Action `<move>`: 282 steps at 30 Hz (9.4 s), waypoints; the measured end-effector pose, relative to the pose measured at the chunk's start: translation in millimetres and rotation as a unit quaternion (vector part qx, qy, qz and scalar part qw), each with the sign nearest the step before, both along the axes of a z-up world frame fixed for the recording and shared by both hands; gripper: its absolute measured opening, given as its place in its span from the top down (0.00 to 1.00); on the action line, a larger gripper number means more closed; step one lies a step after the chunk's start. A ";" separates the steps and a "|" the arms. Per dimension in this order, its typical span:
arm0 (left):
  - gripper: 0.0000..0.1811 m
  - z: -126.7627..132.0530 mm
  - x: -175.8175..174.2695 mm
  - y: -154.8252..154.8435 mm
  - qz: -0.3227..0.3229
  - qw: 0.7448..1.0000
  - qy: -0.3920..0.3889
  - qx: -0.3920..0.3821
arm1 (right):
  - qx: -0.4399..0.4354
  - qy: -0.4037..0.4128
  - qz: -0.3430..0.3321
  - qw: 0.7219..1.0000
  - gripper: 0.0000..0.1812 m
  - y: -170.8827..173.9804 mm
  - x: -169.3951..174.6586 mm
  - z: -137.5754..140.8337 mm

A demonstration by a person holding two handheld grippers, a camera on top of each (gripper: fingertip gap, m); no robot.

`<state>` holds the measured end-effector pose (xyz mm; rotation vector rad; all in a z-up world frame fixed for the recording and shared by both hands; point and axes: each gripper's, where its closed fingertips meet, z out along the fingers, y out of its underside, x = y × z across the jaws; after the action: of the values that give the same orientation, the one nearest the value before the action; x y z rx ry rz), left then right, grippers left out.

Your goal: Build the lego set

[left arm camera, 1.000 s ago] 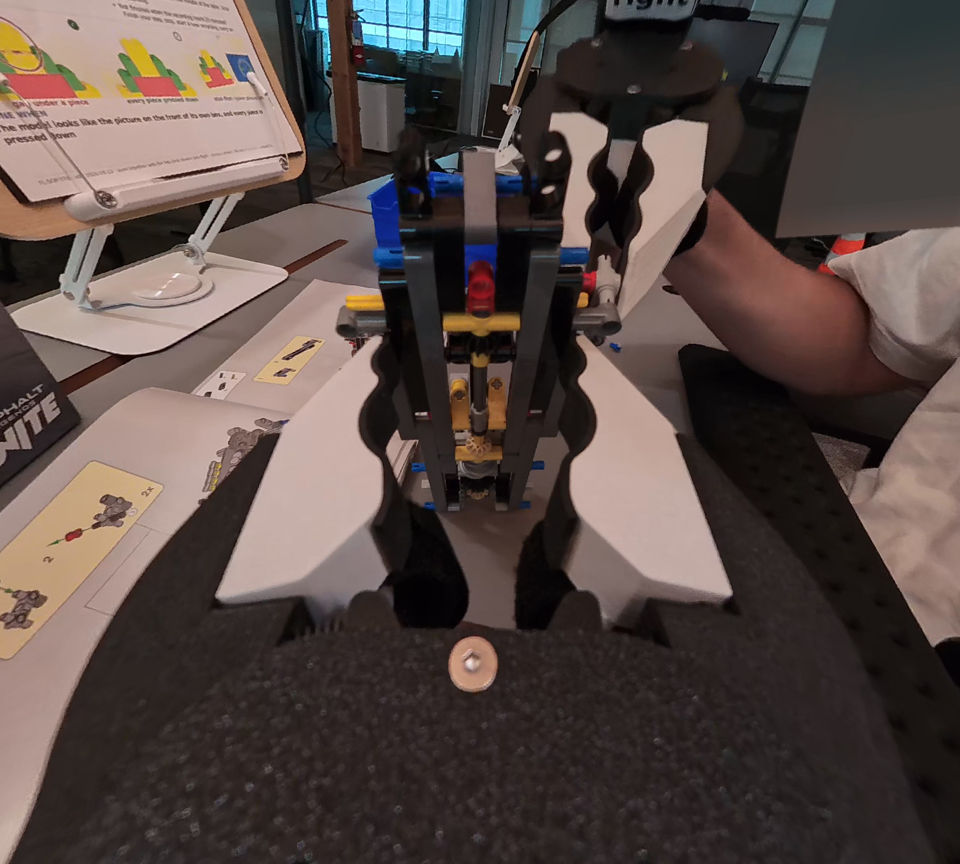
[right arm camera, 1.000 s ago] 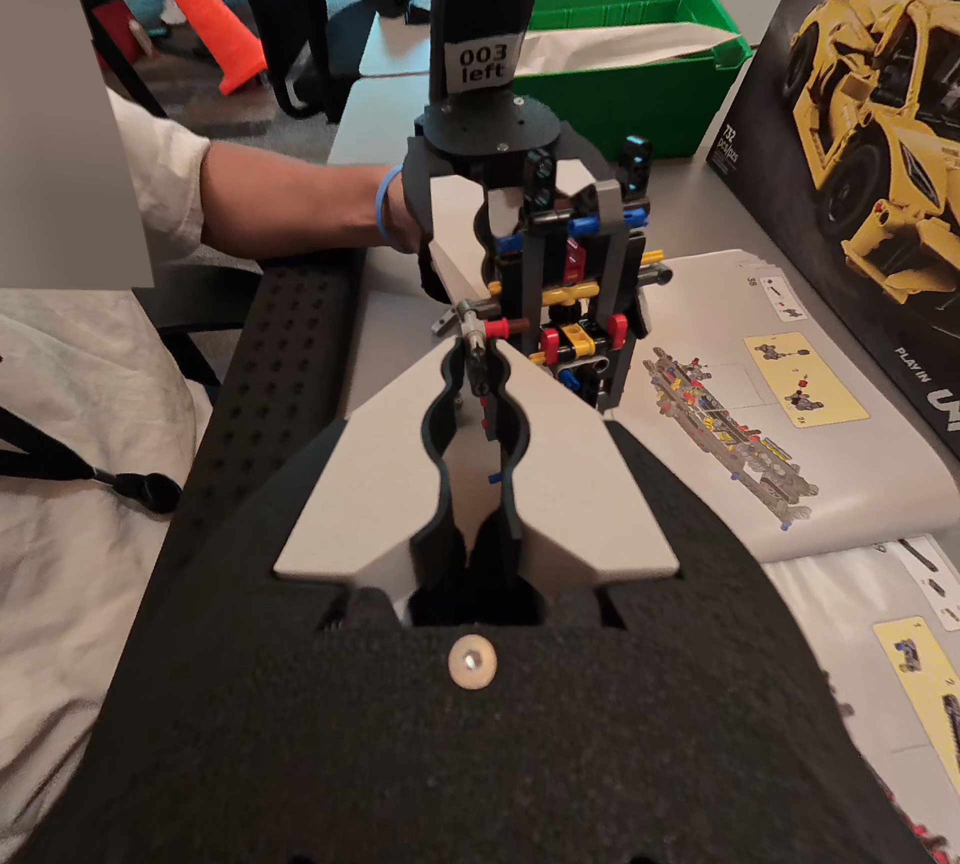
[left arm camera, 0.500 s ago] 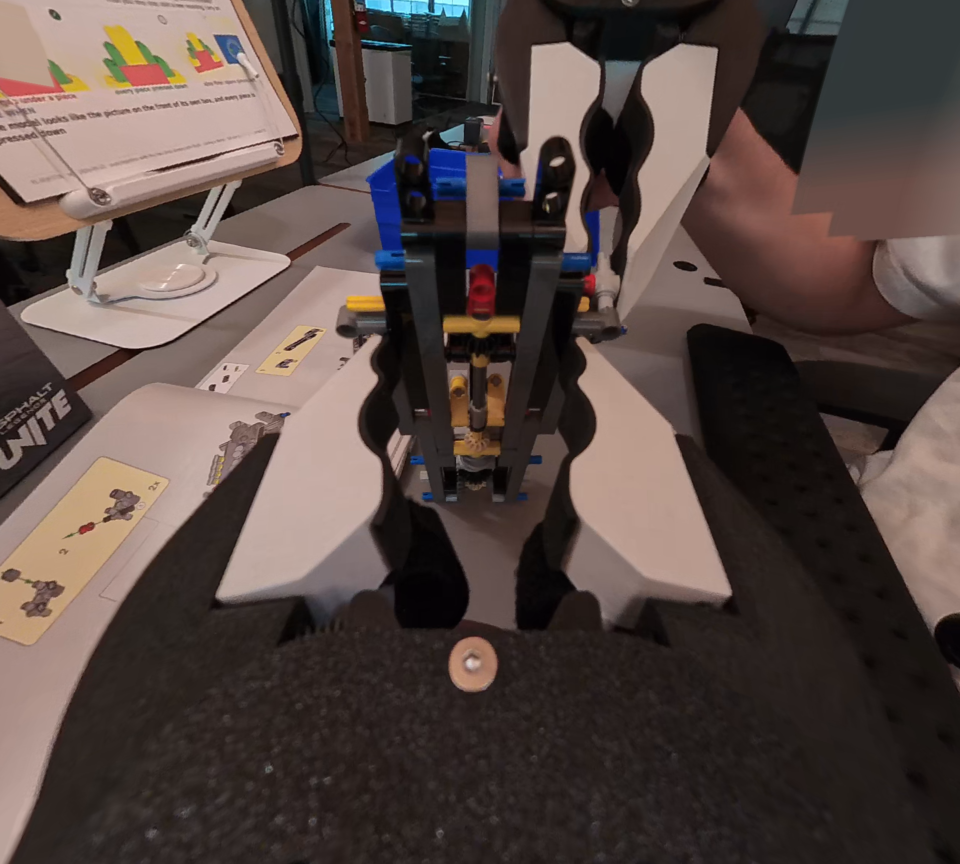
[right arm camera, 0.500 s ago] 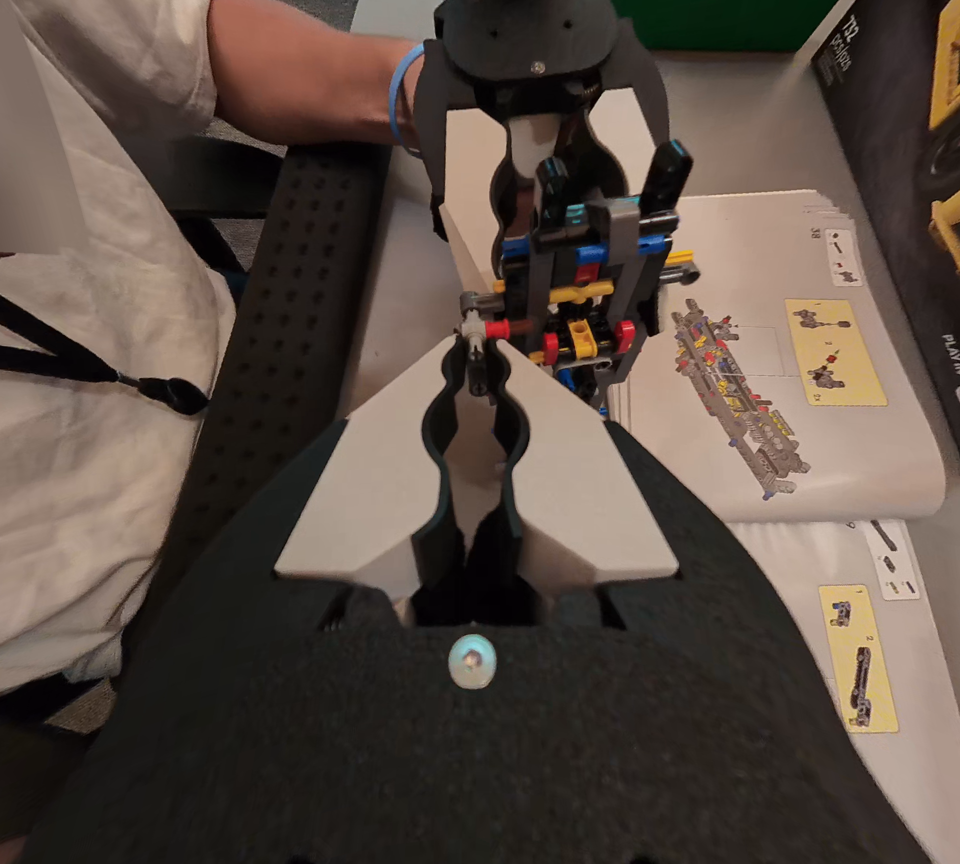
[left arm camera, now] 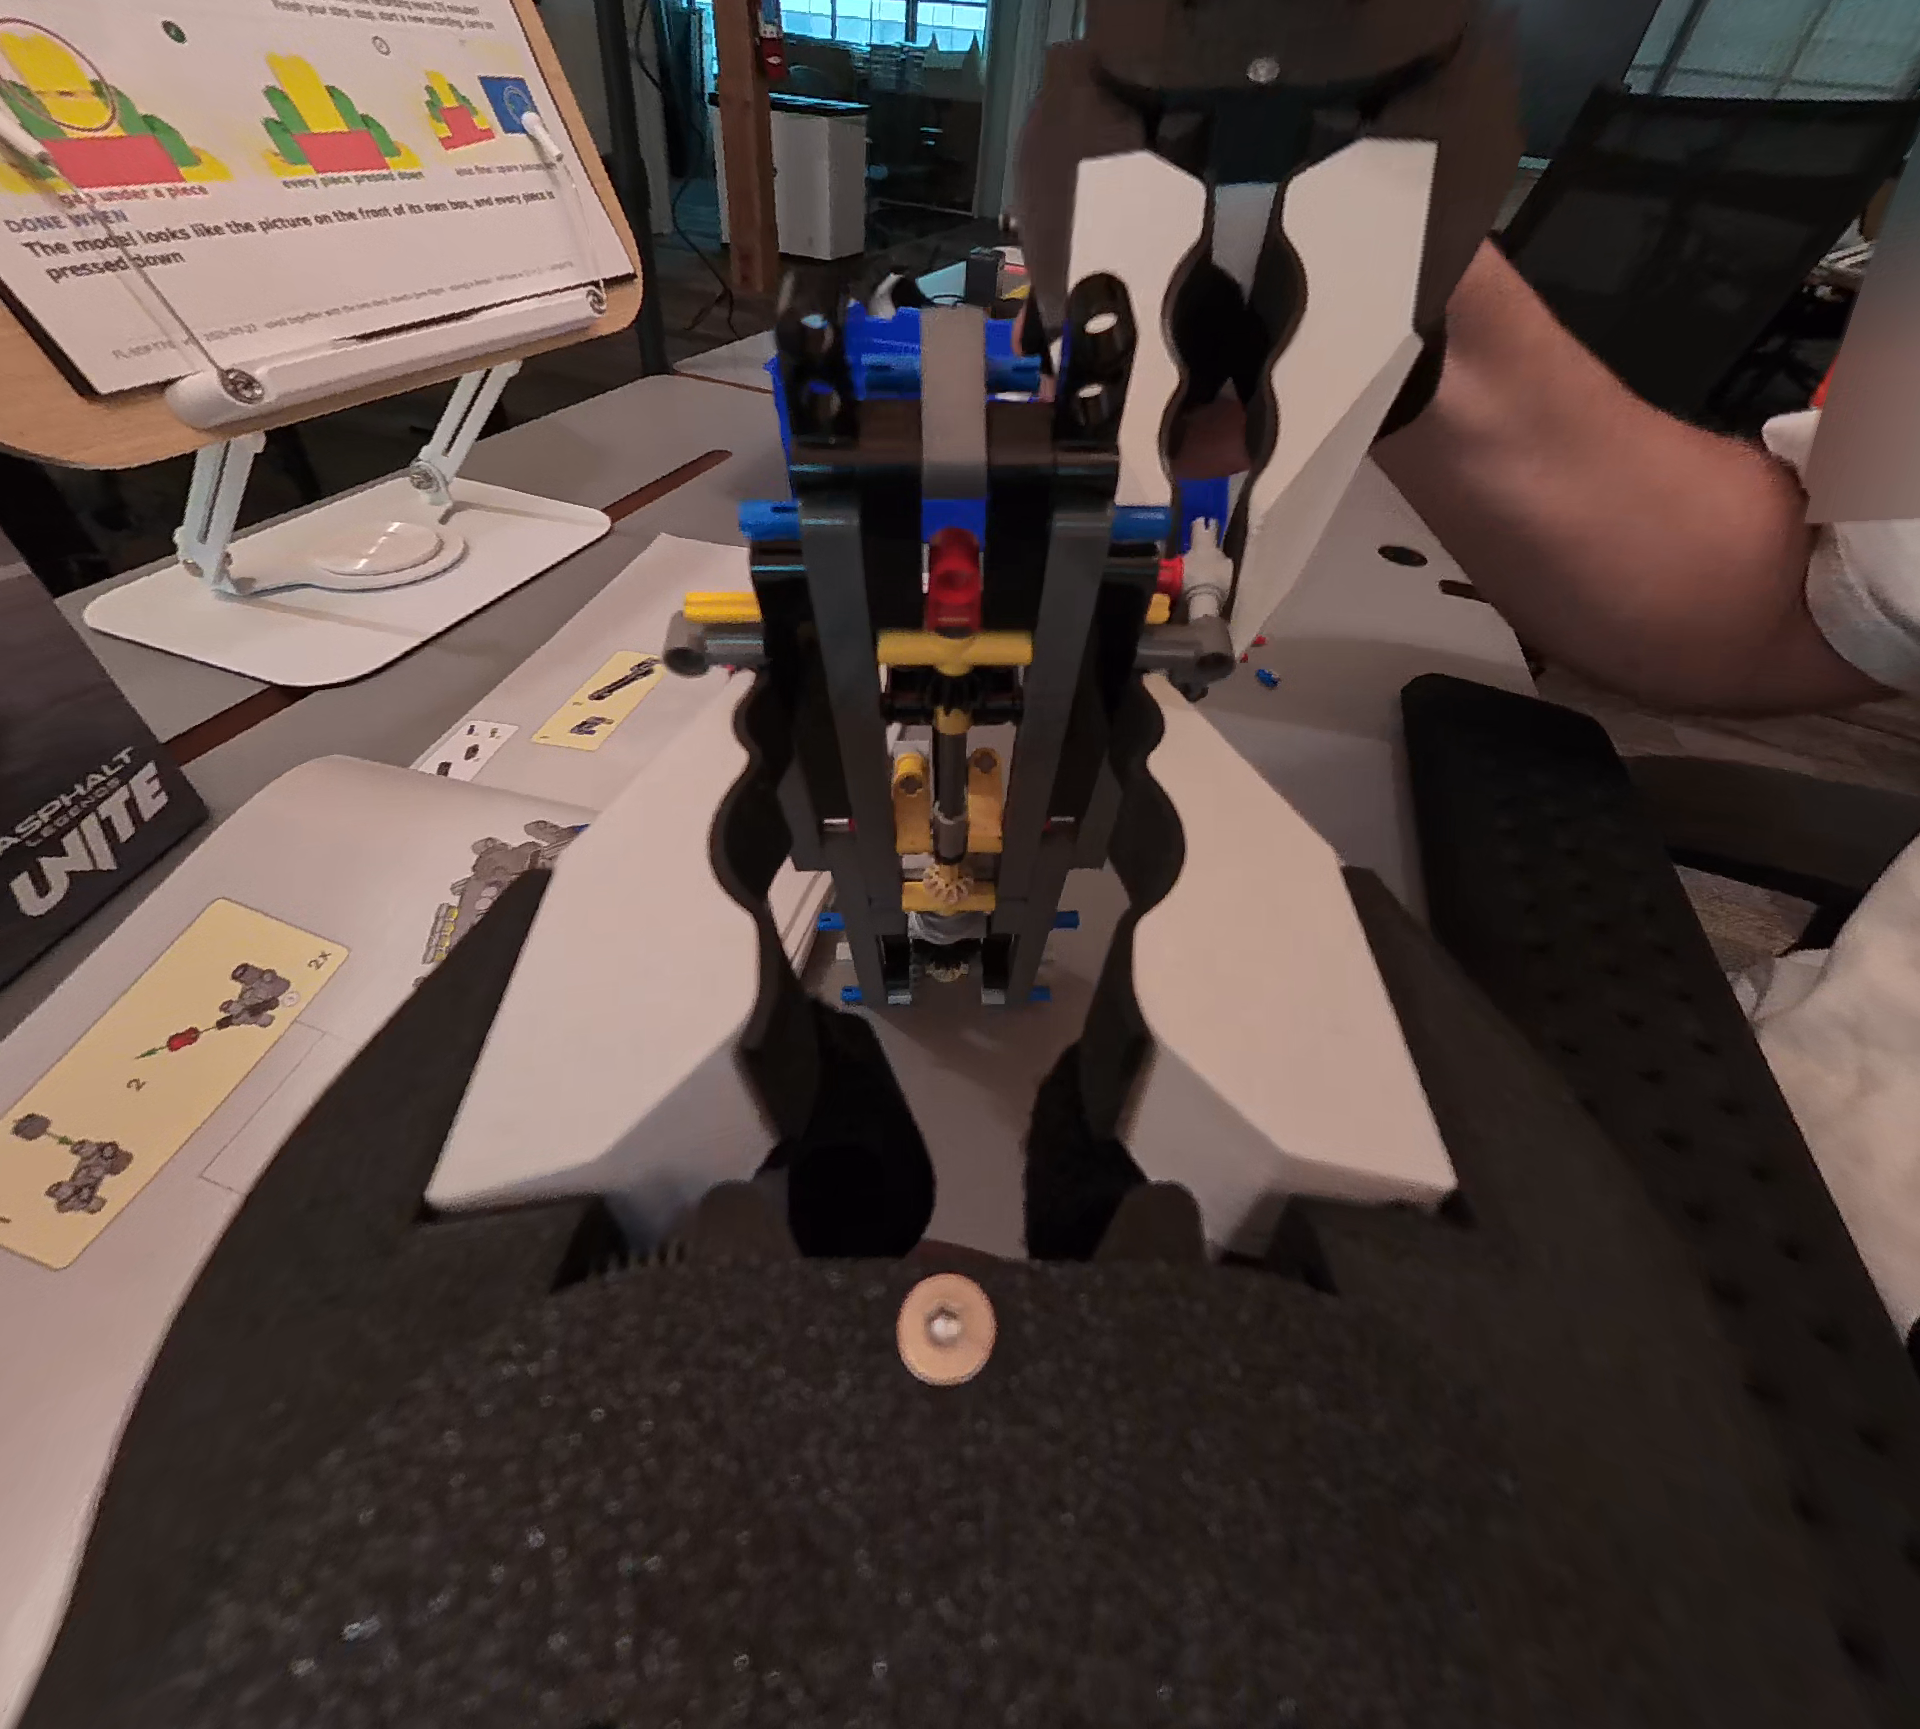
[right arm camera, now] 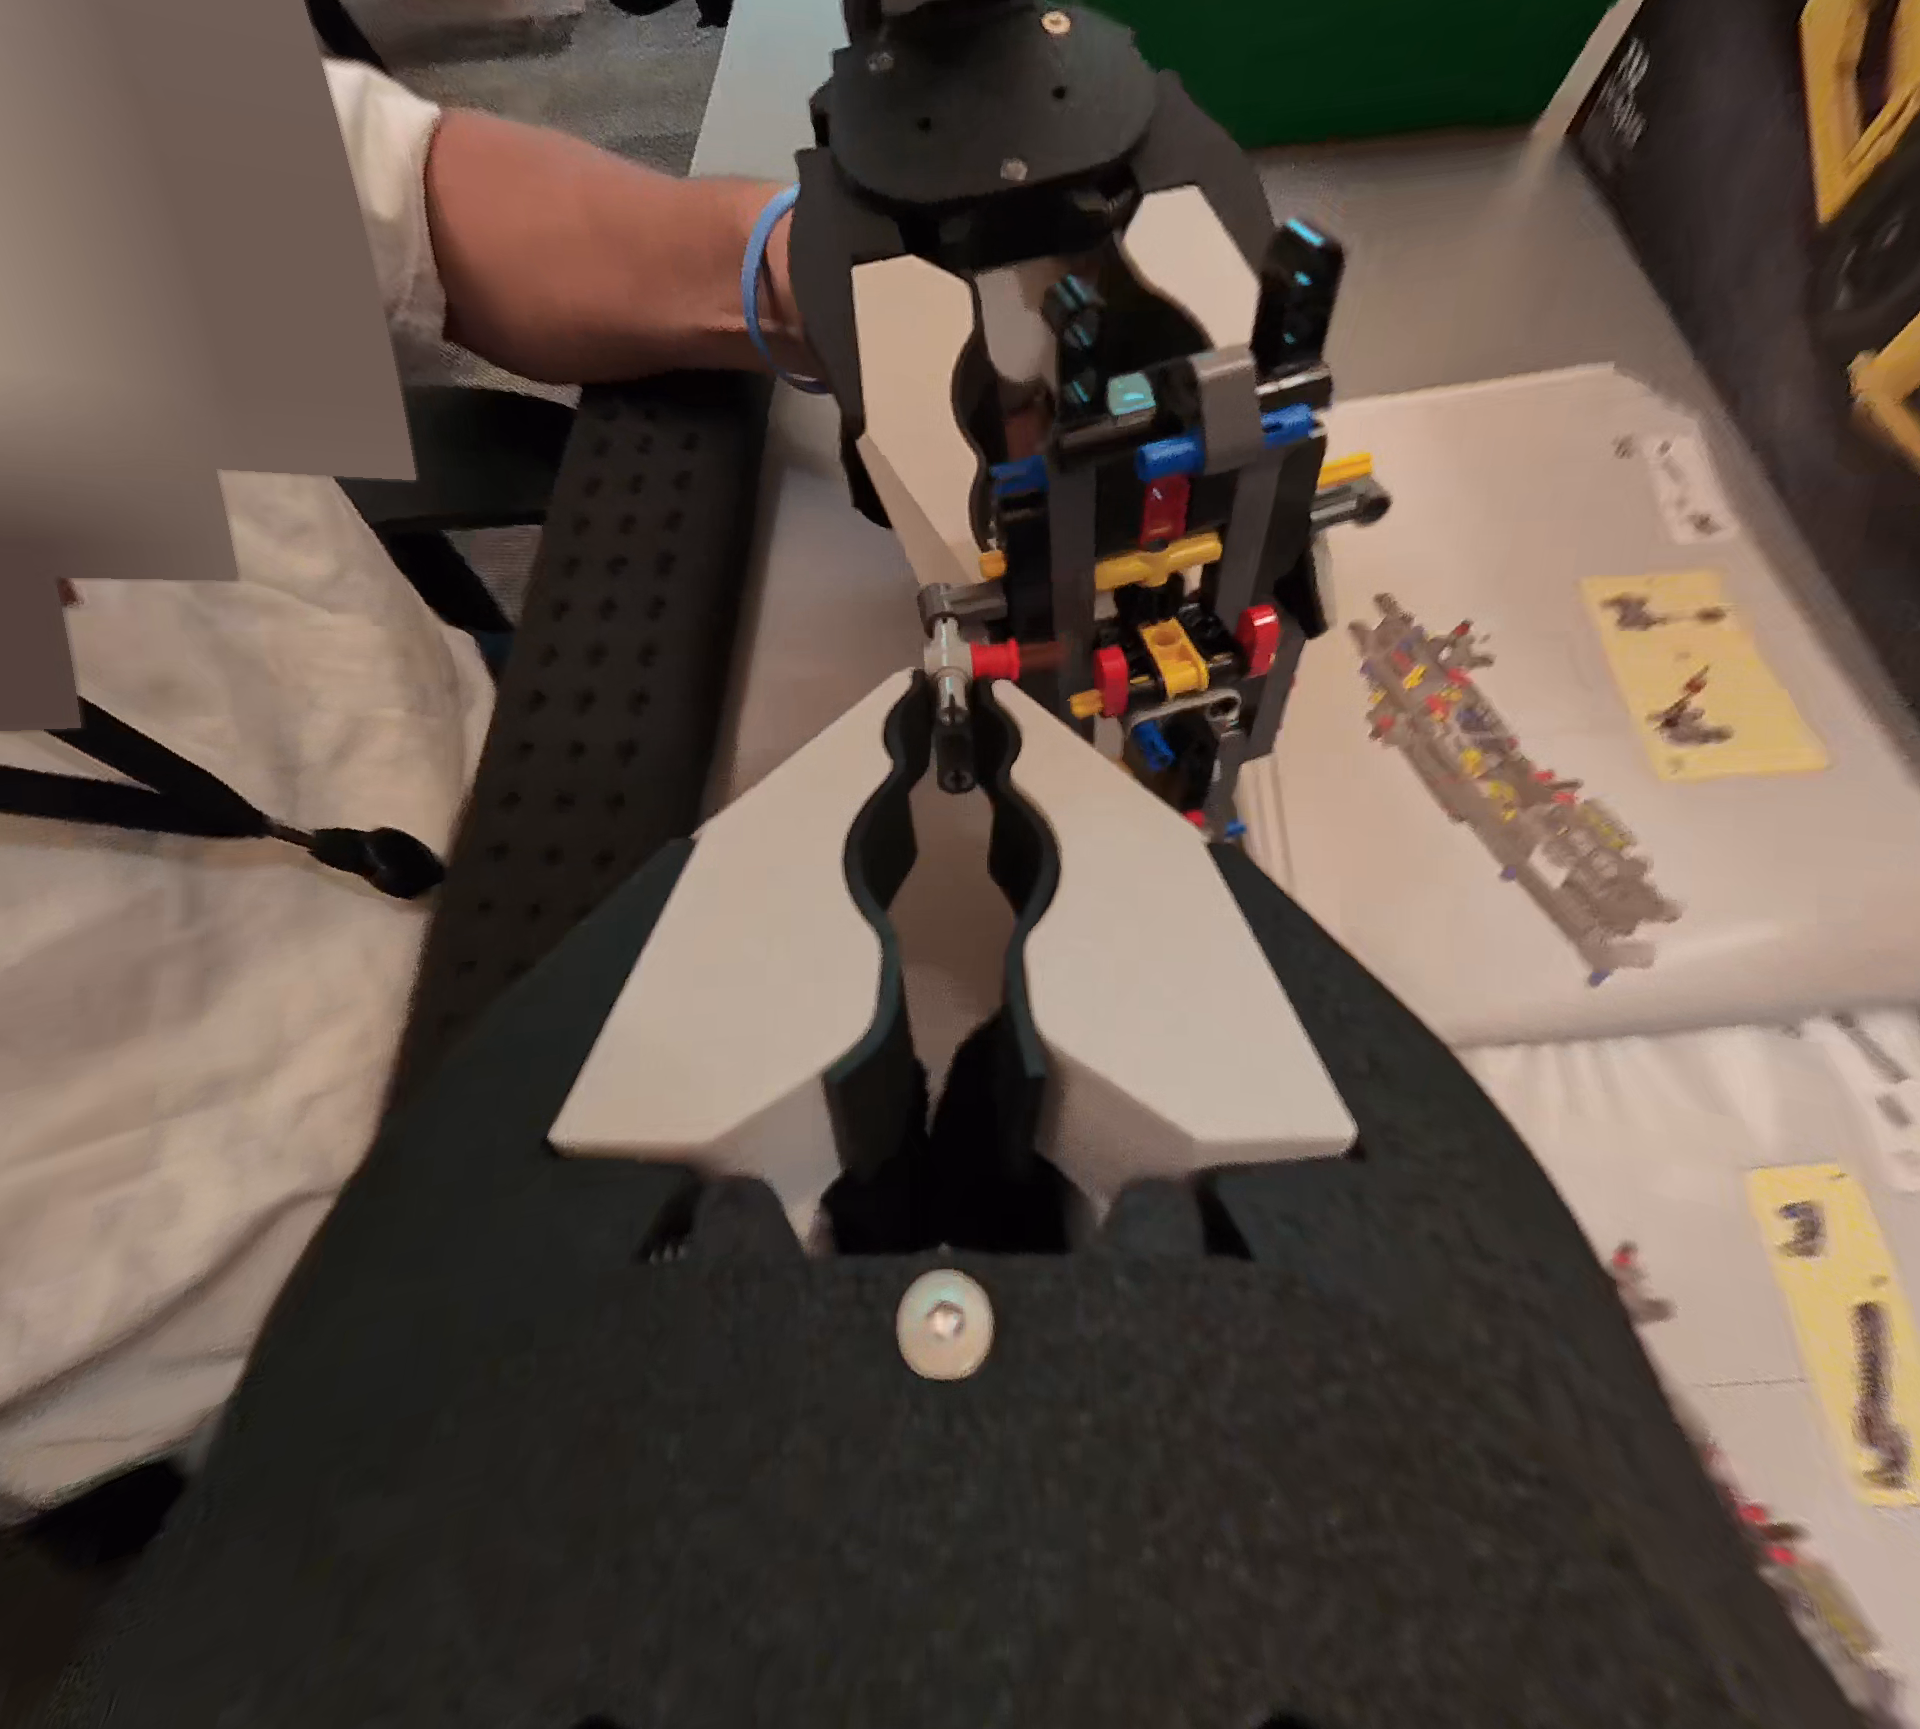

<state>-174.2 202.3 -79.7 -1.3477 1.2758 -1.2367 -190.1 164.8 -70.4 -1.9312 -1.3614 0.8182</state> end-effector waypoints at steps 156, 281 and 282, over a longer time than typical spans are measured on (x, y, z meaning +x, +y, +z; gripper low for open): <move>0.67 3.7 4.4 -0.6 0.179 0.984 0.018 0.003 | 0.204 0.158 -0.397 0.881 0.86 8.6 19.2 15.7; 0.67 -1.9 -32.5 -35.4 0.046 0.996 -0.068 0.027 | 0.109 0.227 0.013 0.968 0.93 -34.0 -30.1 -12.1; 0.67 -1.9 -32.6 -35.4 0.046 0.996 -0.068 0.027 | 0.109 0.227 0.014 0.968 0.93 -34.0 -30.3 -12.2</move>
<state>-206.8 166.9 -81.7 -1.2490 1.1325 -1.2008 -220.3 130.8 -82.6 -1.4446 -1.1438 1.0045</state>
